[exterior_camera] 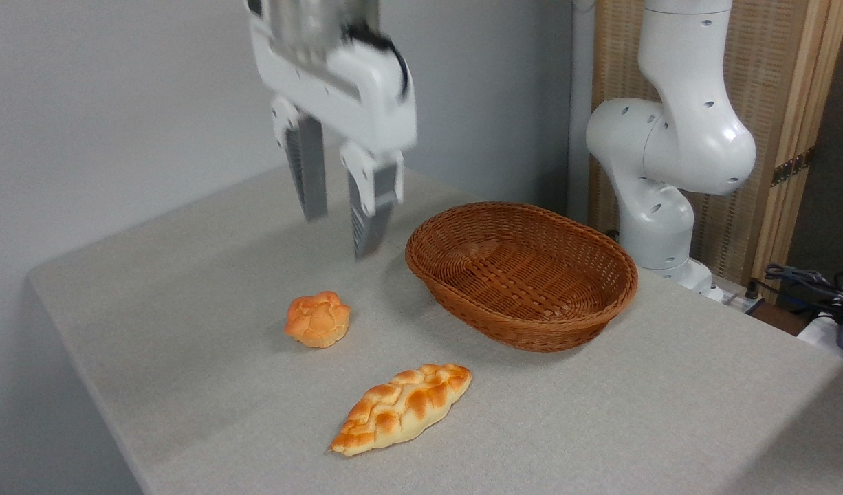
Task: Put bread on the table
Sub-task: 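Open the gripper, release the roll, and raise the gripper away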
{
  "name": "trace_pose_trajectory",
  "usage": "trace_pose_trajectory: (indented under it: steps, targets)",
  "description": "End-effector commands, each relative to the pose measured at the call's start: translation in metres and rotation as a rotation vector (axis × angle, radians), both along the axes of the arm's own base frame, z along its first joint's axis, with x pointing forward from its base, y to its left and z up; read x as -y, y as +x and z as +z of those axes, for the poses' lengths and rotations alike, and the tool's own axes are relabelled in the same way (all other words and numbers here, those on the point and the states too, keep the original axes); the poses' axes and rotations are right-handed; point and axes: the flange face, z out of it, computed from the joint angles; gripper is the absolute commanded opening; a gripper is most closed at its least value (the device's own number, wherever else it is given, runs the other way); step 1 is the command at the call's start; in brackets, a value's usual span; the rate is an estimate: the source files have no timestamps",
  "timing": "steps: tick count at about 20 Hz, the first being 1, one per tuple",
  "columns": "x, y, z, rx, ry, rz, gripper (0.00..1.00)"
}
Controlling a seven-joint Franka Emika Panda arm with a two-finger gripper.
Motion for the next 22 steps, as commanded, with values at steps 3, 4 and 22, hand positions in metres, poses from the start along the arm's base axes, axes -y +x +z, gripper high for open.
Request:
trace_pose_trajectory:
  steps: [3,4,22]
  targets:
    - [0.025,0.011,-0.006,-0.045,0.085,0.008,1.0]
    - [0.026,0.012,-0.007,-0.047,0.085,0.012,1.0]
    - [0.005,0.015,-0.012,-0.058,0.078,0.032,1.0]
